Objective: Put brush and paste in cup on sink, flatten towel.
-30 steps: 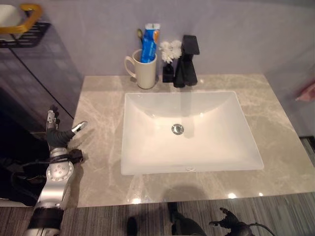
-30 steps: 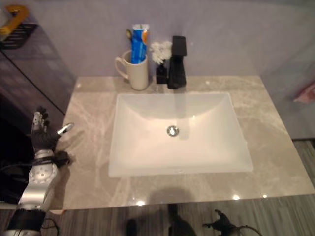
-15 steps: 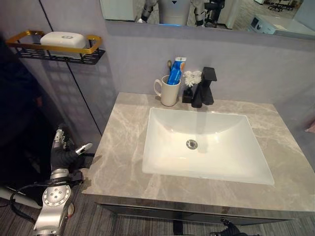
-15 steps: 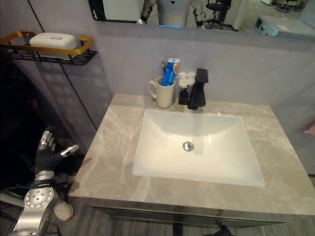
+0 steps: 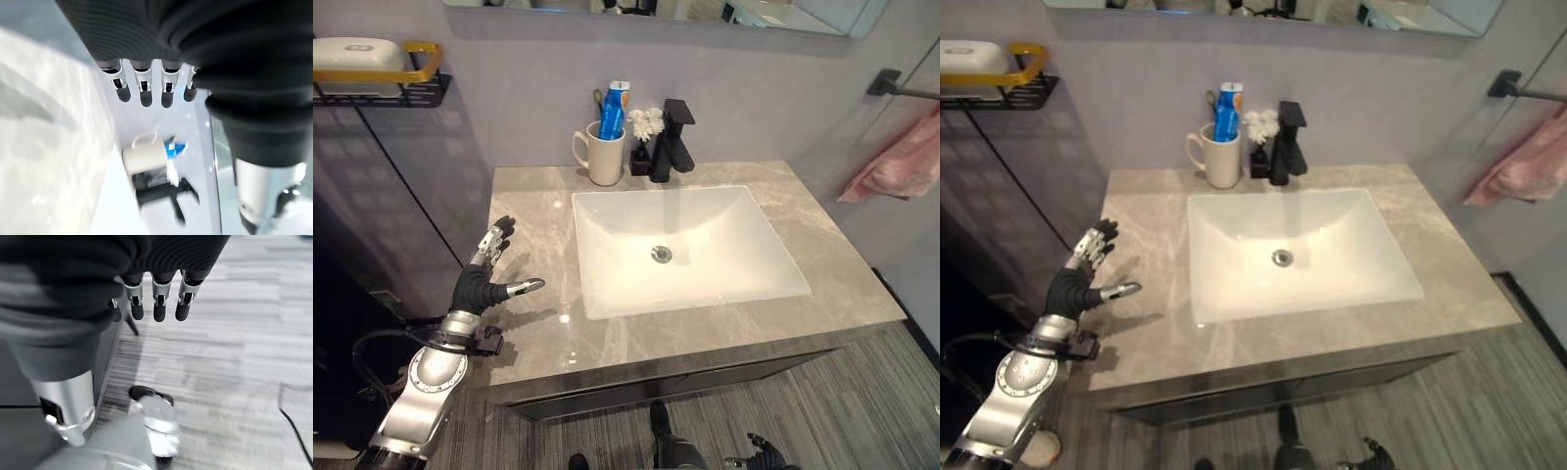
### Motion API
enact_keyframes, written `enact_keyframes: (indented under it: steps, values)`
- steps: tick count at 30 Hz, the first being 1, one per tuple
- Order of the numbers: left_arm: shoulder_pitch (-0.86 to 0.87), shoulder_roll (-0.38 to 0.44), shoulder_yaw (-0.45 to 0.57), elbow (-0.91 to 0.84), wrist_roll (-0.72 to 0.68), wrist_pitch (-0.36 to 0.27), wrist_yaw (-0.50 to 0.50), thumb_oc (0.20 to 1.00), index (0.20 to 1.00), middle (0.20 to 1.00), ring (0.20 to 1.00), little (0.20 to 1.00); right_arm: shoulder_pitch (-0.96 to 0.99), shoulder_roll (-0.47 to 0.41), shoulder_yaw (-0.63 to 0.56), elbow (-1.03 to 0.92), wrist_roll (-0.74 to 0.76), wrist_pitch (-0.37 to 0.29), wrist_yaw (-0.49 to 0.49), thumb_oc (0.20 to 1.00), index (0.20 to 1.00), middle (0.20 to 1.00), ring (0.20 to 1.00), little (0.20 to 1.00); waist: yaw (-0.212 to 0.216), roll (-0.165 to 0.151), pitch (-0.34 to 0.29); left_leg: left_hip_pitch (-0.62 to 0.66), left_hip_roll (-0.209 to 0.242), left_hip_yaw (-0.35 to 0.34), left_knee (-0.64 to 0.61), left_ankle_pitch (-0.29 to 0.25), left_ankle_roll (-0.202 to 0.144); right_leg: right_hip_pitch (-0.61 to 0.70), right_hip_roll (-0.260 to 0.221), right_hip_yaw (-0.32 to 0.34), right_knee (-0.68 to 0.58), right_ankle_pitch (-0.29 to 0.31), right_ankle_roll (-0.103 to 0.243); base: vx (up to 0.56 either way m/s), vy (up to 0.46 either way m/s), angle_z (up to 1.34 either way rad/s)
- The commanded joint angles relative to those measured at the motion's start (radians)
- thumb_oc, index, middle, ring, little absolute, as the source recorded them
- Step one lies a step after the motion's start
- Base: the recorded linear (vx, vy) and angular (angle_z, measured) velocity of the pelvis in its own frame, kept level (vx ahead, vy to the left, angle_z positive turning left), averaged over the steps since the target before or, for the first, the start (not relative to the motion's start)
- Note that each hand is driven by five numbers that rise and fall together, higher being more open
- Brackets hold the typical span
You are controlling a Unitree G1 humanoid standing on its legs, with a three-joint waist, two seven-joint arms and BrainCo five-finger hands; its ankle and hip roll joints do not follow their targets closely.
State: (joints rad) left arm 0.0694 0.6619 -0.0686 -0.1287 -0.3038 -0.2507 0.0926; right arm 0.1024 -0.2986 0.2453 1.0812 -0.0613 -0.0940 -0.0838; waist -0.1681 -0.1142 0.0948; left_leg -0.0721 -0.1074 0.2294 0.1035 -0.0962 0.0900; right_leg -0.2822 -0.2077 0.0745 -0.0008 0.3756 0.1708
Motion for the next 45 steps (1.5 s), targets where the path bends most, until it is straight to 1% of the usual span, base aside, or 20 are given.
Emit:
enact_keyframes:
  steps: [1, 3, 4, 8, 9, 10, 11, 13, 16, 19, 22, 26, 27, 28, 29, 30, 31, 37, 41, 45]
  values:
    - [-0.016, -0.003, 0.022, -0.085, 0.001, -0.066, -0.004, 1.000, 1.000, 1.000, 1.000, 1.000, -0.042, -0.011, 0.031, 0.015, 0.022, -0.023, -0.013, 1.000, 1.000, 1.000, 1.000, 1.000, 0.014, 0.042, -0.009, 0.026, 0.060, -0.041, -0.052, 0.020, -0.062, -0.051, 0.068, -0.063, 0.177, -0.189, 0.016, -0.19, 0.045, -0.88]
    - [-0.009, 0.000, 0.015, -0.107, -0.003, -0.065, -0.012, 1.000, 1.000, 1.000, 1.000, 1.000, -0.037, -0.008, 0.034, 0.030, 0.021, -0.023, -0.015, 1.000, 1.000, 1.000, 1.000, 1.000, 0.030, 0.066, -0.012, 0.014, 0.093, -0.006, -0.090, 0.057, -0.063, -0.035, 0.077, -0.132, 0.274, -0.271, -0.005, -0.22, 0.026, -0.87]
    - [-0.007, 0.002, 0.016, -0.121, 0.000, -0.061, -0.013, 1.000, 1.000, 1.000, 1.000, 1.000, -0.038, -0.006, 0.036, 0.025, 0.017, -0.021, -0.018, 1.000, 1.000, 1.000, 1.000, 1.000, 0.048, 0.079, -0.021, 0.002, 0.120, 0.036, -0.120, 0.092, -0.068, 0.000, 0.065, -0.199, 0.339, -0.328, -0.017, -0.18, 0.002, -0.90]
    - [-0.009, -0.005, 0.009, -0.124, -0.001, -0.058, -0.016, 1.000, 1.000, 1.000, 1.000, 1.000, -0.041, -0.005, 0.040, 0.020, 0.013, -0.021, -0.023, 1.000, 1.000, 1.000, 1.000, 1.000, 0.068, 0.076, -0.037, 0.003, 0.130, 0.075, -0.145, 0.107, -0.073, 0.056, 0.051, -0.237, 0.342, -0.355, -0.019, -0.10, -0.053, -0.71]
    - [-0.013, -0.014, 0.007, -0.134, 0.004, -0.058, -0.013, 1.000, 1.000, 1.000, 1.000, 1.000, -0.051, -0.006, 0.043, 0.017, 0.009, -0.019, -0.026, 1.000, 1.000, 1.000, 1.000, 1.000, 0.087, 0.070, -0.054, -0.007, 0.142, 0.109, -0.141, 0.118, -0.070, 0.108, 0.040, -0.274, 0.365, -0.363, -0.014, -0.08, -0.075, -0.53]
    - [-0.013, -0.014, 0.007, -0.134, 0.004, -0.058, -0.013, 1.000, 1.000, 1.000, 1.000, 1.000, -0.051, -0.006, 0.043, 0.017, 0.009, -0.020, -0.027, 1.000, 1.000, 1.000, 1.000, 1.000, 0.088, 0.070, -0.054, -0.006, 0.141, 0.110, -0.140, 0.117, -0.070, 0.108, 0.040, -0.272, 0.365, -0.363, -0.014, -0.13, -0.223, -1.03]
    - [-0.021, -0.022, -0.003, -0.124, 0.016, -0.062, -0.007, 1.000, 1.000, 1.000, 1.000, 1.000, -0.065, -0.017, 0.055, -0.038, 0.001, -0.024, -0.037, 1.000, 1.000, 1.000, 1.000, 1.000, 0.105, 0.041, -0.077, -0.013, 0.141, 0.145, -0.147, 0.108, -0.089, 0.180, 0.046, -0.281, 0.255, -0.385, 0.007, -0.04, -0.150, -1.07]
    - [-0.027, -0.024, -0.006, -0.119, 0.021, -0.066, -0.001, 1.000, 1.000, 1.000, 1.000, 1.000, -0.068, -0.023, 0.064, -0.061, -0.009, -0.024, -0.041, 1.000, 1.000, 1.000, 1.000, 1.000, 0.110, 0.037, -0.077, -0.017, 0.159, 0.174, -0.143, 0.116, -0.097, 0.183, 0.047, -0.298, 0.225, -0.396, 0.003, -0.06, -0.198, -0.94]
    - [-0.030, -0.035, -0.021, -0.108, 0.032, -0.068, 0.002, 1.000, 1.000, 1.000, 1.000, 1.000, -0.041, -0.067, 0.071, -0.171, -0.046, -0.030, -0.041, 1.000, 1.000, 1.000, 1.000, 1.000, 0.100, 0.030, -0.084, -0.022, 0.192, 0.197, -0.127, 0.132, -0.119, 0.208, 0.101, -0.261, 0.150, -0.440, -0.021, -0.02, -0.234, -0.83]
    - [-0.053, -0.046, -0.039, -0.084, 0.047, -0.069, 0.017, 1.000, 1.000, 1.000, 1.000, 1.000, -0.007, -0.130, 0.069, -0.282, -0.093, -0.039, -0.047, 1.000, 1.000, 1.000, 1.000, 1.000, 0.085, 0.021, -0.079, -0.041, 0.214, 0.197, -0.107, 0.154, -0.141, 0.229, 0.134, -0.228, 0.081, -0.443, -0.040, -0.06, -0.208, -0.29]
    - [-0.082, -0.064, -0.060, -0.072, 0.047, -0.074, 0.029, 1.000, 1.000, 1.000, 1.000, 1.000, 0.010, -0.165, 0.065, -0.312, -0.126, -0.040, -0.055, 1.000, 1.000, 1.000, 1.000, 1.000, 0.089, 0.024, -0.069, -0.079, 0.231, 0.179, -0.085, 0.189, -0.146, 0.217, 0.159, -0.209, 0.050, -0.416, -0.061, -0.15, -0.187, -0.42]
    - [-0.134, -0.105, -0.114, -0.062, 0.060, -0.084, 0.046, 1.000, 1.000, 1.000, 1.000, 1.000, 0.016, -0.212, 0.063, -0.357, -0.164, -0.050, -0.070, 1.000, 1.000, 1.000, 1.000, 1.000, 0.118, 0.025, -0.044, -0.123, 0.168, -0.080, -0.033, 0.158, -0.156, 0.218, 0.175, -0.138, -0.007, -0.385, -0.069, -0.07, -0.111, -0.47]
    - [-0.134, -0.118, -0.120, -0.066, 0.065, -0.084, 0.053, 1.000, 1.000, 1.000, 1.000, 1.000, 0.003, -0.215, 0.073, -0.351, -0.162, -0.051, -0.072, 1.000, 1.000, 1.000, 1.000, 1.000, 0.148, 0.026, -0.034, -0.134, 0.101, -0.243, 0.001, 0.118, -0.144, 0.207, 0.185, -0.082, -0.013, -0.368, -0.074, -0.04, -0.071, -0.77]
    - [-0.135, -0.118, -0.120, -0.065, 0.065, -0.084, 0.053, 1.000, 1.000, 1.000, 1.000, 1.000, 0.002, -0.215, 0.073, -0.351, -0.162, -0.051, -0.072, 1.000, 1.000, 1.000, 1.000, 1.000, 0.148, 0.025, -0.035, -0.138, 0.101, -0.243, 0.001, 0.123, -0.144, 0.204, 0.184, -0.082, -0.014, -0.364, -0.074, -0.05, -0.064, -1.16]
    - [-0.127, -0.120, -0.118, -0.072, 0.069, -0.083, 0.057, 1.000, 1.000, 1.000, 1.000, 1.000, 0.004, -0.219, 0.074, -0.367, -0.163, -0.052, -0.071, 1.000, 1.000, 1.000, 1.000, 1.000, 0.156, 0.026, -0.033, -0.134, 0.068, -0.315, 0.021, 0.098, -0.135, 0.199, 0.194, -0.043, -0.015, -0.359, -0.076, -0.03, -0.017, -1.44]
    - [-0.127, -0.120, -0.118, -0.072, 0.069, -0.083, 0.057, 1.000, 1.000, 1.000, 1.000, 1.000, 0.005, -0.219, 0.073, -0.368, -0.163, -0.052, -0.071, 1.000, 1.000, 1.000, 1.000, 1.000, 0.156, 0.026, -0.034, -0.138, 0.068, -0.314, 0.022, 0.102, -0.135, 0.195, 0.193, -0.042, -0.015, -0.355, -0.076, 0.00, 0.005, -1.31]
    - [-0.114, -0.123, -0.118, -0.078, 0.070, -0.086, 0.055, 1.000, 1.000, 1.000, 1.000, 1.000, 0.002, -0.215, 0.087, -0.363, -0.159, -0.059, -0.065, 1.000, 1.000, 1.000, 1.000, 1.000, 0.164, 0.030, -0.045, -0.135, 0.013, -0.421, 0.050, 0.075, -0.118, 0.176, 0.218, 0.042, -0.005, -0.344, -0.076, 0.01, 0.026, -0.77]
    - [-0.112, -0.123, -0.137, -0.081, 0.062, -0.086, 0.045, 1.000, 1.000, 1.000, 1.000, 1.000, 0.026, -0.227, 0.065, -0.426, -0.152, -0.063, -0.054, 1.000, 1.000, 1.000, 1.000, 1.000, 0.140, 0.051, -0.058, -0.100, 0.010, -0.380, 0.020, 0.064, -0.102, 0.162, 0.225, 0.089, 0.009, -0.337, -0.063, 0.01, 0.097, -0.72]
    - [-0.116, -0.122, -0.165, -0.069, 0.068, -0.084, 0.050, 1.000, 1.000, 1.000, 1.000, 1.000, 0.010, -0.226, 0.051, -0.460, -0.160, -0.058, -0.065, 1.000, 1.000, 1.000, 1.000, 1.000, 0.117, 0.072, -0.043, -0.077, 0.004, -0.331, -0.010, 0.061, -0.086, 0.107, 0.220, 0.155, 0.048, -0.316, -0.027, -0.06, 0.173, -0.69]
    - [-0.111, -0.111, -0.165, -0.069, 0.071, -0.086, 0.058, 1.000, 1.000, 1.000, 1.000, 1.000, -0.012, -0.212, 0.052, -0.466, -0.172, -0.053, -0.077, 1.000, 1.000, 1.000, 1.000, 1.000, 0.128, 0.080, -0.025, -0.055, 0.031, -0.247, -0.054, 0.064, -0.076, 0.065, 0.200, 0.121, 0.081, -0.304, 0.004, -0.10, 0.081, -1.28]
